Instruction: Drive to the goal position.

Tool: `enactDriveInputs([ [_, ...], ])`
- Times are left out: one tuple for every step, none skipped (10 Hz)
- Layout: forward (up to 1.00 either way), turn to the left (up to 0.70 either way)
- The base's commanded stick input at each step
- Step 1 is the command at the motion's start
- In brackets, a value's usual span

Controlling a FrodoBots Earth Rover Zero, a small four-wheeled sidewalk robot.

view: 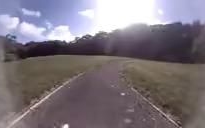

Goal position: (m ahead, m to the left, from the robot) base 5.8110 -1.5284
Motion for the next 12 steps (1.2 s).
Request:
enactDriveInputs([
  [1.00, 0.04],
  [1.00, 0.04],
  [1.00, 0.04],
  [1.00, 0.04],
  [1.00, 0.04],
  [1.00, 0.04],
  [1.00, 0.04],
  [1.00, 0.04],
  [1.00, 0.04],
  [1.00, 0.04],
  [1.00, 0.04],
  [1.00, 0.04],
])
